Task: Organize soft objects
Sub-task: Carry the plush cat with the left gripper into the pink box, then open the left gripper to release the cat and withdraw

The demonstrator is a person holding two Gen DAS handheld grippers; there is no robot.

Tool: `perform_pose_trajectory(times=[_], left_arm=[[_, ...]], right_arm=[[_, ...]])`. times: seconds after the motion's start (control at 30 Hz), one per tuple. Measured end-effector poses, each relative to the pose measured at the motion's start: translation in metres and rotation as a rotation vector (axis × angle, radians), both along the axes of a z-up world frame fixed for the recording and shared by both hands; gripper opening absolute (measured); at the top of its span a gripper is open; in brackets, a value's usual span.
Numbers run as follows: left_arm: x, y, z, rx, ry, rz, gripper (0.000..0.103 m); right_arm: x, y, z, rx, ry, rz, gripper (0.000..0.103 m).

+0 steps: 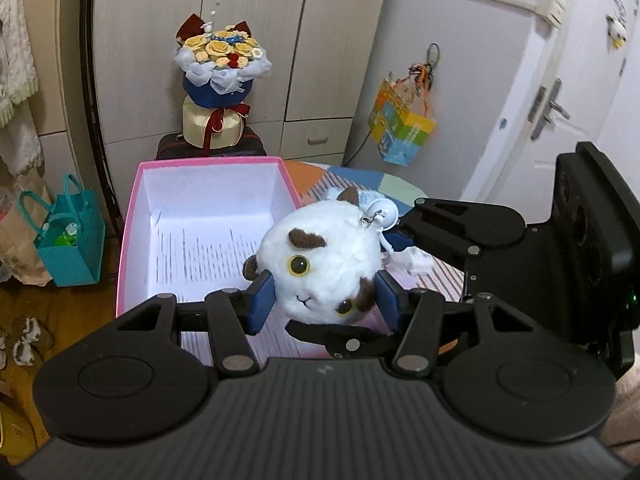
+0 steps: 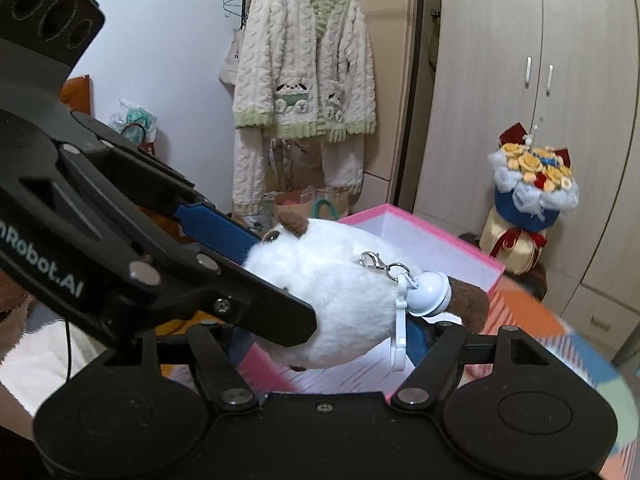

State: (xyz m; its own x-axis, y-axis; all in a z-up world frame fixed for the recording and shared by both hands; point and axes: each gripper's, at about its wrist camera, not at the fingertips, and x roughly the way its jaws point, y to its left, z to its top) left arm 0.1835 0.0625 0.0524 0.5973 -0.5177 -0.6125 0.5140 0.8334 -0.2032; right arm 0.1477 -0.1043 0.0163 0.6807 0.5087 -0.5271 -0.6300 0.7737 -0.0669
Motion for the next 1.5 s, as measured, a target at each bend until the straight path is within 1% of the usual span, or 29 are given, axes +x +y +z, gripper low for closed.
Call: perform_pose_trajectory(times=[0.1,0.2,0.27,0.33,0.47,0.57,0.73,0.8,0.87,0.9,0.93,1.0,1.03,1.13,1.23,1.3,1.43,1.5], left_arm=[[0.032,0.000,-0.009,-0.002,-0.007,0.020,0.052],[0.064,-0.001,-0.022,0.002,0.010,0.044,0.052],[0.086,0.000,-0.032,-0.006,0.047,0.061,0.052],[0.107,0.003,-0.044,-0.018,0.099,0.078,0.052],[0.139,0.010,-0.068,-0.053,0.196,0.111,0.052],[0.159,0.015,-0.085,-0.091,0.269,0.148,0.052],[0.182,0.017,-0.111,-0.147,0.383,0.180,0.052],[0.187,0.014,-0.116,-0.151,0.393,0.187,0.053],[0.189,0.012,-0.118,-0.153,0.390,0.195,0.053],[0.190,0.011,-0.118,-0.155,0.389,0.197,0.052],[0.191,0.011,-0.120,-0.156,0.391,0.196,0.052],[0.189,0.011,-0.121,-0.163,0.397,0.186,0.054],[0.189,0.011,-0.121,-0.169,0.399,0.181,0.055],[0.185,0.012,-0.117,-0.177,0.394,0.169,0.055],[0.173,0.012,-0.104,-0.154,0.341,0.145,0.055],[0.162,0.012,-0.092,-0.123,0.287,0.134,0.056],[0.136,0.013,-0.066,-0.069,0.208,0.118,0.057],[0.121,0.014,-0.053,-0.047,0.179,0.106,0.057]], right_arm=[[0.033,0.000,-0.004,-0.016,-0.021,0.011,0.079],[0.071,-0.002,-0.014,-0.007,0.008,0.019,0.079],[0.091,0.001,-0.022,-0.020,0.026,0.024,0.079],[0.113,0.005,-0.031,-0.044,0.066,0.028,0.078],[0.149,0.021,-0.045,-0.144,0.165,0.054,0.078],[0.169,0.031,-0.056,-0.222,0.214,0.079,0.078],[0.189,0.046,-0.075,-0.364,0.248,0.113,0.078],[0.194,0.048,-0.079,-0.390,0.266,0.108,0.078],[0.197,0.046,-0.080,-0.387,0.287,0.080,0.078],[0.198,0.046,-0.078,-0.392,0.282,0.070,0.079],[0.197,0.046,-0.078,-0.407,0.269,0.057,0.084],[0.191,0.045,-0.074,-0.434,0.224,0.042,0.088],[0.190,0.043,-0.073,-0.440,0.207,0.039,0.089],[0.177,0.038,-0.067,-0.424,0.176,0.028,0.089],[0.162,0.027,-0.059,-0.366,0.142,0.031,0.088],[0.150,0.016,-0.050,-0.299,0.129,0.031,0.088],[0.130,-0.006,-0.032,-0.148,0.139,0.049,0.088],[0.119,-0.014,-0.024,-0.100,0.144,0.051,0.088]])
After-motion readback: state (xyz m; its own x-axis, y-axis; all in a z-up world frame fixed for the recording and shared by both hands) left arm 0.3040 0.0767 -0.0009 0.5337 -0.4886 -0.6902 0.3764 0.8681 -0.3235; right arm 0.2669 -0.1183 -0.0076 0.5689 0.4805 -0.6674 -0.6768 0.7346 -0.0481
